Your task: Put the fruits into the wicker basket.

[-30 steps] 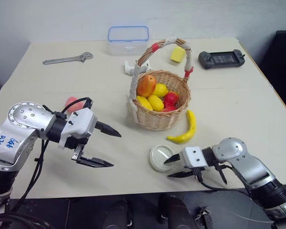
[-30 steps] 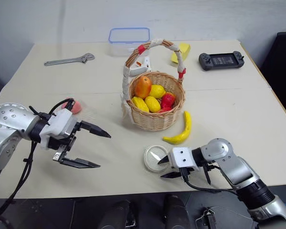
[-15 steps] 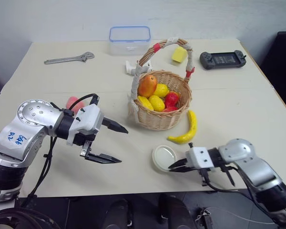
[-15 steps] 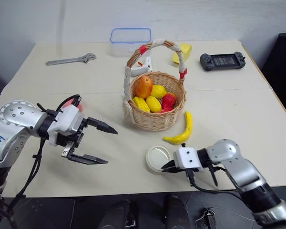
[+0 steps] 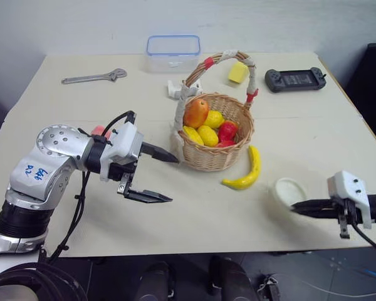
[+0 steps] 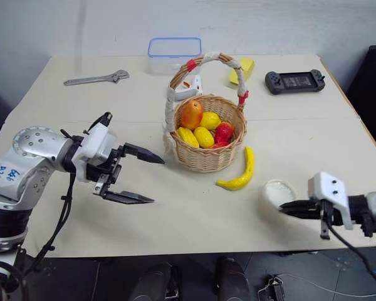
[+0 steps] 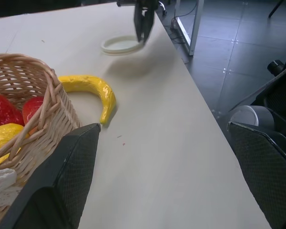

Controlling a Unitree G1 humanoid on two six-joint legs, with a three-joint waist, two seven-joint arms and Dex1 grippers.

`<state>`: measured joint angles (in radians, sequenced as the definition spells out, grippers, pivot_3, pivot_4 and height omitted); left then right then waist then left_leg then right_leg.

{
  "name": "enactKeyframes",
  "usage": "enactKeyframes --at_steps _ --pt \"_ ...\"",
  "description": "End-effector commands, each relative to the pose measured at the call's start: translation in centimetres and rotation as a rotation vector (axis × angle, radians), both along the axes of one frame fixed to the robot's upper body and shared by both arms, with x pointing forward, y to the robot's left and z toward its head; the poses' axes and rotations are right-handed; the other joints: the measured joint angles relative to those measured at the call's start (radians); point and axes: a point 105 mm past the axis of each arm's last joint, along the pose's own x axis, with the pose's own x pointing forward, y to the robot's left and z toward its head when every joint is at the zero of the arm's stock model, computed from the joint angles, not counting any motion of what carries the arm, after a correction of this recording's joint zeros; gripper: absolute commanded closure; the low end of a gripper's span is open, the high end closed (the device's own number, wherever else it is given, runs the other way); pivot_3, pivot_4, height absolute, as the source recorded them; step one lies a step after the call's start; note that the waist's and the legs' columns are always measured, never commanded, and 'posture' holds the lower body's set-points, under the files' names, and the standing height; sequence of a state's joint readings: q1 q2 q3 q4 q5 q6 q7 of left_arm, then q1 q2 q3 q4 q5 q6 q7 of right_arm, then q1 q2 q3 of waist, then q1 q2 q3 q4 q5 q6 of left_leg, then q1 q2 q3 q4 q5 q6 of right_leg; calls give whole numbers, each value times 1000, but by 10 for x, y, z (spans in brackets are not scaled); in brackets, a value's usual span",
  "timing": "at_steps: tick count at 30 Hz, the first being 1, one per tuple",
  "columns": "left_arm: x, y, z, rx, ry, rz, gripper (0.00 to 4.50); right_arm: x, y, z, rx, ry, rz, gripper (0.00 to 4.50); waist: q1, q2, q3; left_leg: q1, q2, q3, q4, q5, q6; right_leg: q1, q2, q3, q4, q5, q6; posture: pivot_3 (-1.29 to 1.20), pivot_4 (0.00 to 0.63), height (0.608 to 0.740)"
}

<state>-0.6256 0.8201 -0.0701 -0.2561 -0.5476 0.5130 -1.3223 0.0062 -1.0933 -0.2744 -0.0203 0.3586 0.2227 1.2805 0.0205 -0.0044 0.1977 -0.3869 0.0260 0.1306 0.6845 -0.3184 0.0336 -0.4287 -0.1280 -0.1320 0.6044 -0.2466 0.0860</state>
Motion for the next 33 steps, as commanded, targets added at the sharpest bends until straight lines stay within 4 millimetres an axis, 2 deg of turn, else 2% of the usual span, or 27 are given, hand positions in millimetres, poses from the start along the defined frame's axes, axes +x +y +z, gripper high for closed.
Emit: enactKeyframes --at_steps 1,3,7,9,12,15,17,19,21,22,25,29,33 --pt "2 -2 7 -9 -45 -6 0 9 -9 -3 -13 -27 -49 3945 0 0 0 0 0 0 0 0 0 0 0 0 1 0 0 0 150 740" --pt "5 -1 8 -15 -52 9 0 9 -5 -3 1 -23 -39 3366 1 0 0 0 1 0 0 1 -1 0 1 0 2 0 0 0 150 740" --pt "15 12 10 -48 -47 107 0 11 11 21 89 -69 -8 1972 1 0 0 0 0 0 0 1 -1 0 0 0 2 0 0 0 150 740" --pt "23 25 13 -85 -46 199 0 8 27 44 186 -86 33 1271 -2 0 0 0 1 0 0 1 -1 0 0 0 2 0 0 0 150 740" --pt "37 53 20 -171 -42 410 0 -5 66 89 377 -98 146 230 -8 1 0 0 2 -1 0 0 -1 0 0 0 3 0 -1 0 150 740" --pt "50 86 18 -188 -73 663 0 -25 99 122 516 -88 275 230 -11 0 0 0 3 -3 0 0 -2 0 -1 1 5 -1 -1 0 150 740" --pt "65 117 8 -143 -121 887 0 -34 113 140 583 -93 336 230 -10 0 0 -1 3 -5 0 -1 -2 1 -2 1 4 -1 -2 0 150 740" --pt "81 156 -4 -86 -154 1141 0 -37 121 155 641 -108 362 230 -3 0 0 -1 2 -5 0 -1 -1 1 -3 2 3 -1 -2 0 150 740" --pt "91 176 -8 -73 -169 1271 0 -33 126 163 656 -120 352 230 3 0 0 -1 1 -5 0 -2 -1 1 -4 2 0 -1 -2 0 150 740" --pt "97 181 -8 -83 -168 1310 0 -30 128 164 643 -125 344 106 5 0 0 -1 1 -5 0 -3 -1 1 -4 2 0 -1 -2 0 150 740" --pt "111 189 -9 -93 -156 1367 0 -27 134 167 578 -156 346 106 10 -3 -1 -3 1 -6 0 -4 0 0 -5 0 -1 -1 -2 0 150 740" --pt "124 182 -13 -88 -136 1317 0 -17 137 172 524 -227 324 106 5 -3 -1 -4 1 -3 0 -5 0 -1 -4 -1 2 0 -1 0 150 740" --pt "135 176 -25 -49 -110 1278 0 -18 138 173 531 -228 339 106 3 -4 -1 -4 1 4 0 -5 2 -3 -2 -3 1 0 0 0 150 740"
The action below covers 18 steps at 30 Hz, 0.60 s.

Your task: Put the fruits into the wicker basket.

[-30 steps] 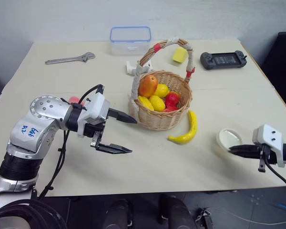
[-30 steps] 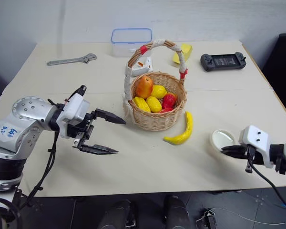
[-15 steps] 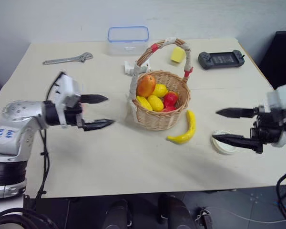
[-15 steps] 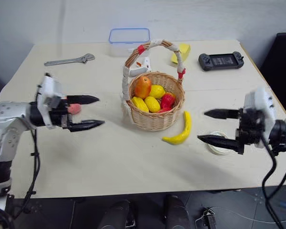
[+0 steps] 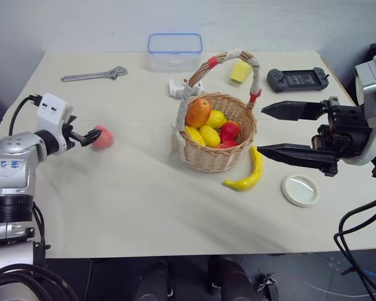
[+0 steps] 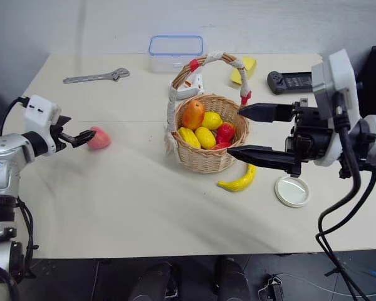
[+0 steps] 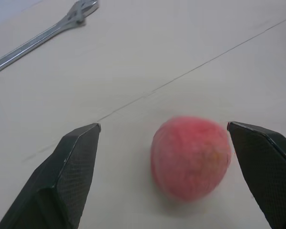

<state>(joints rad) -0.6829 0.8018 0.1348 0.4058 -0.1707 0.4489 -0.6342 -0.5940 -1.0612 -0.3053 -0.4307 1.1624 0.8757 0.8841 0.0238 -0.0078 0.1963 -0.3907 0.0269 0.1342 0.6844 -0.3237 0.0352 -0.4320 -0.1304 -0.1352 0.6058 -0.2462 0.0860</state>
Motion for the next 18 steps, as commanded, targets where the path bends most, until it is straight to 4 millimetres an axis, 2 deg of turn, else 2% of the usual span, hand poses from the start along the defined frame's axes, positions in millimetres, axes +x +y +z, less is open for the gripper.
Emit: enactKeyframes --at_steps 1,7,11,14,18 --pt "7 0 -4 36 12 -14 0 -4 1 5 -8 -44 11 106 -3 -1 0 0 0 1 0 0 0 -1 0 0 0 0 0 0 150 740" --pt "14 -2 -26 33 110 -6 0 -4 -1 1 -12 -49 -4 106 -6 -3 0 1 1 5 0 0 1 -2 0 3 1 1 2 0 150 740" --pt "20 -3 -28 21 112 5 0 -4 -2 1 -7 -52 -10 106 -5 -3 0 2 1 6 0 0 2 -2 0 4 2 1 2 0 150 740" --pt "22 -4 -25 3 97 4 580 -5 -3 0 -7 -53 -15 0 -3 -3 0 1 1 7 0 0 2 -5 0 6 3 1 2 0 150 740" --pt "23 -4 -22 0 94 -1 1733 -5 -5 0 -6 -56 -26 0 -4 -4 0 1 1 10 0 0 2 -7 0 7 4 1 2 0 150 740"
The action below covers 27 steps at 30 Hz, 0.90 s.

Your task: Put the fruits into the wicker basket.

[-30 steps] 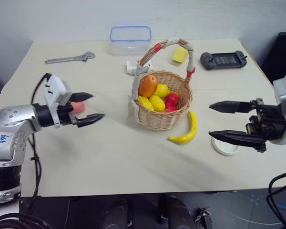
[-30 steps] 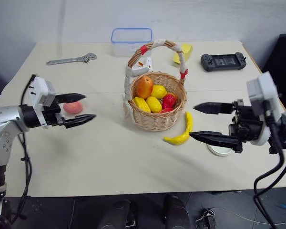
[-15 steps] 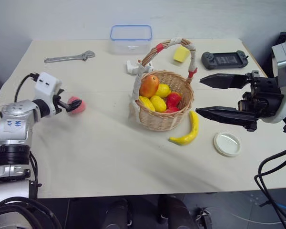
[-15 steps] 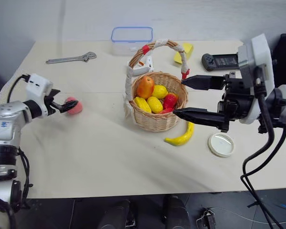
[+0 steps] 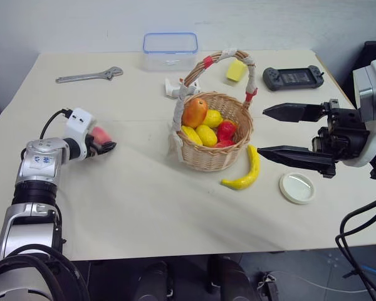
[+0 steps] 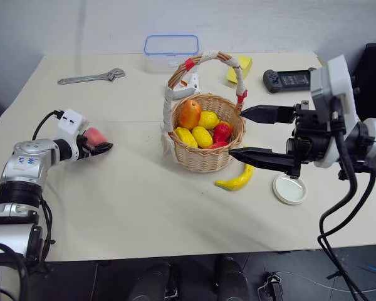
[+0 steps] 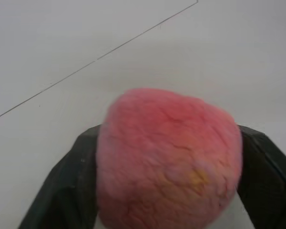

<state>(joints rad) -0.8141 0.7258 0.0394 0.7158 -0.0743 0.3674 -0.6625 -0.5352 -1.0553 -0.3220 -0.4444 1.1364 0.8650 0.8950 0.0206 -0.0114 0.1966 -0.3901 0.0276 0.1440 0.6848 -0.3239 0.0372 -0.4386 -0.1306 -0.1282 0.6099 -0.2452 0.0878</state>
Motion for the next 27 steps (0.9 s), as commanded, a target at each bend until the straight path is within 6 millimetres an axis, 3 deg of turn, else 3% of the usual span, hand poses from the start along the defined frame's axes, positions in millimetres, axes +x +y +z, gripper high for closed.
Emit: enactKeyframes --at_steps 1,5,8,13,17,24,27 --pt "2 1 23 -6 -64 -13 1873 -6 -2 11 1 -76 -10 0 -1 0 0 0 0 0 0 0 0 0 0 0 0 0 0 0 150 740" --pt "0 -36 60 -111 -145 -186 1905 -4 -7 12 1 -82 -46 0 1 -1 1 0 0 1 0 0 0 -2 0 2 1 0 0 0 150 740" --pt "-4 -79 102 -193 -227 -372 1905 -5 -10 10 7 -84 -68 0 9 -3 1 -4 0 1 4 0 0 -3 0 0 2 0 0 0 150 740" --pt "-17 -146 141 -274 -256 -656 1905 -8 -8 6 18 -86 -80 0 4 -3 1 -12 0 0 14 -3 4 -5 0 -1 3 3 4 0 150 740" --pt "-20 -183 143 -252 -220 -805 1905 -8 -8 5 30 -93 -99 0 3 -3 1 -12 0 1 15 -3 6 -5 0 1 2 4 6 0 150 740" --pt "-2 -203 128 -202 -182 -838 1905 -12 -6 2 42 -98 -117 0 1 -3 1 -12 0 1 15 -3 6 -6 2 2 1 4 5 0 150 740" --pt "1 -206 128 -199 -179 -846 967 -12 -6 3 49 -103 -124 0 3 -3 1 -13 0 1 15 -3 6 -6 1 2 1 4 6 0 150 740"
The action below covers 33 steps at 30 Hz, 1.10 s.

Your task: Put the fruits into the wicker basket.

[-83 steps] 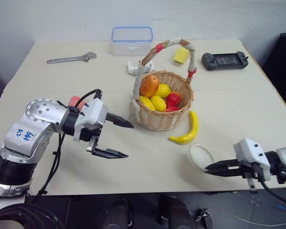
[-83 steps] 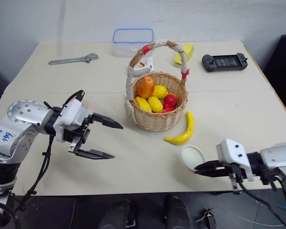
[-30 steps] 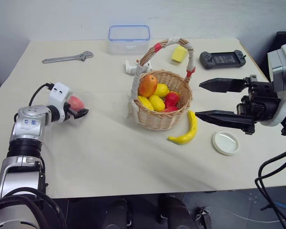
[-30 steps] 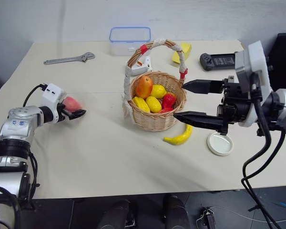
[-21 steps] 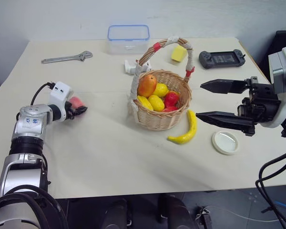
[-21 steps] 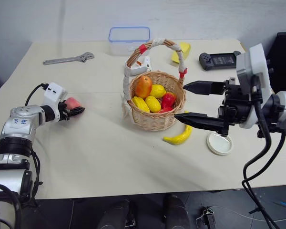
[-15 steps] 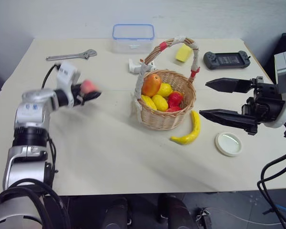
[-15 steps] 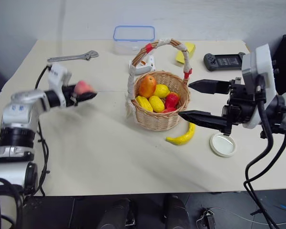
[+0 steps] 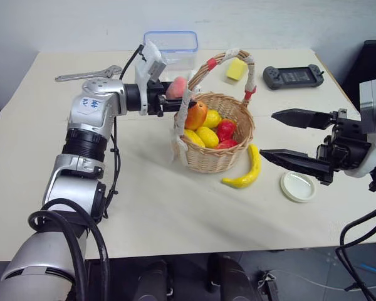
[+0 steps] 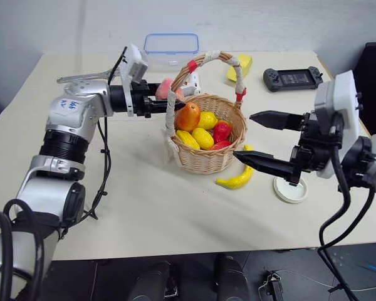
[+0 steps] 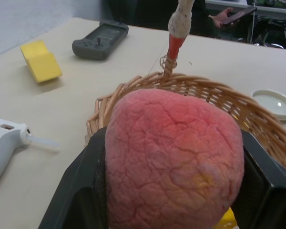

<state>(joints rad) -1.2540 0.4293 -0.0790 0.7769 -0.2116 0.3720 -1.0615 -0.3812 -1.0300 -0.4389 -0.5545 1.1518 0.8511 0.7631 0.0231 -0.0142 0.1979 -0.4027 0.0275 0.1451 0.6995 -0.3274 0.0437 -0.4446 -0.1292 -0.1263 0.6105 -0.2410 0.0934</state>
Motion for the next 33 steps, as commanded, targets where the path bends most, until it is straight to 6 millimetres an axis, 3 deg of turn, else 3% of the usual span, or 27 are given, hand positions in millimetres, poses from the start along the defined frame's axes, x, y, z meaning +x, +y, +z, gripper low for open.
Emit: enactKeyframes --at_steps 1,3,10,18,23,26,33 --pt "0 -8 17 0 -64 -36 682 -7 2 13 23 -73 7 0 0 0 0 0 0 0 0 0 0 0 0 0 0 0 0 0 150 740" --pt "-2 -12 17 -13 -57 -69 42 -7 2 14 29 -74 6 0 1 0 0 0 0 0 0 -1 1 0 0 0 0 0 0 0 150 740" --pt "-5 -25 13 -4 -62 -129 14 -4 5 15 30 -73 13 0 1 0 0 -1 0 0 0 -1 2 0 -1 0 -1 1 1 0 150 740" --pt "-3 -12 25 -57 -94 -92 14 -1 8 16 27 -73 32 0 -1 0 0 -1 0 0 0 -1 2 0 -1 0 -1 1 1 0 150 740" --pt "-15 -9 39 -153 -111 -166 14 0 10 14 28 -69 46 0 1 0 0 -1 0 0 1 -1 2 0 -1 0 -1 1 1 0 150 740" --pt "-19 -1 39 -139 -123 -179 14 2 10 13 18 -68 44 0 0 0 0 -1 0 0 1 -1 2 0 -1 0 -1 1 1 0 150 740" --pt "-43 46 49 -49 -167 -196 14 6 -11 -12 -68 -19 -58 0 -3 0 0 -1 0 0 1 -1 2 0 0 0 -1 1 1 0 150 740"
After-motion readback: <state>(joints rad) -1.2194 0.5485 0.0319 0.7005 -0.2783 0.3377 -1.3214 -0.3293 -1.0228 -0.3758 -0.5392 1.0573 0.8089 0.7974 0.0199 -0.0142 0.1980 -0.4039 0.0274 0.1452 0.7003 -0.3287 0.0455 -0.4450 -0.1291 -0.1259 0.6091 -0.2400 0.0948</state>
